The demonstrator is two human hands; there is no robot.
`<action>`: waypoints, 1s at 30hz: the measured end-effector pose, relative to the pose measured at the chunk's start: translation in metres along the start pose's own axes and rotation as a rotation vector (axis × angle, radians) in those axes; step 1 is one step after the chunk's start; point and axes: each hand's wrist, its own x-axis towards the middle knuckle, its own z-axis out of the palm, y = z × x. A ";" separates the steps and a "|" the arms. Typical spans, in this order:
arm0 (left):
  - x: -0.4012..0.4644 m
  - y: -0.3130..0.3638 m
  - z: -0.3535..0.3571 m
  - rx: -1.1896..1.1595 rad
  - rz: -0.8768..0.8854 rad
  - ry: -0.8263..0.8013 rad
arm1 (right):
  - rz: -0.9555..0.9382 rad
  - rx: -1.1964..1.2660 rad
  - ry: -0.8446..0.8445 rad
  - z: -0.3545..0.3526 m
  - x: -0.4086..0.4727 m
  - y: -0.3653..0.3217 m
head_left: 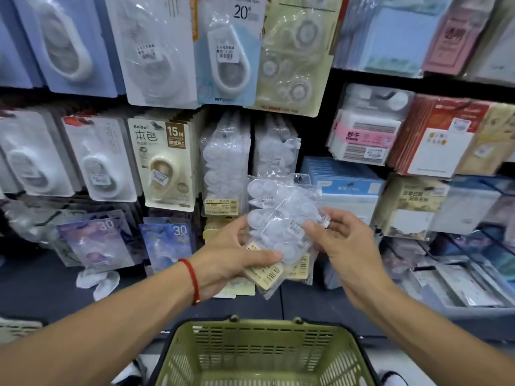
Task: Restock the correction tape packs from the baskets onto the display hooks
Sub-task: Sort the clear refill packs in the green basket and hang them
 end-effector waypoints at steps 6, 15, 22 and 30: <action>-0.006 0.020 0.000 -0.127 -0.032 -0.017 | -0.008 0.111 -0.092 0.009 0.001 -0.015; -0.016 0.039 -0.010 -0.108 0.187 0.179 | -0.254 0.061 -0.175 0.027 0.022 -0.055; -0.030 0.056 -0.021 0.186 0.503 0.406 | -0.240 -0.001 -0.167 0.042 0.057 -0.071; -0.028 0.055 -0.028 0.220 0.575 0.460 | -0.207 -0.100 -0.077 0.041 0.062 -0.067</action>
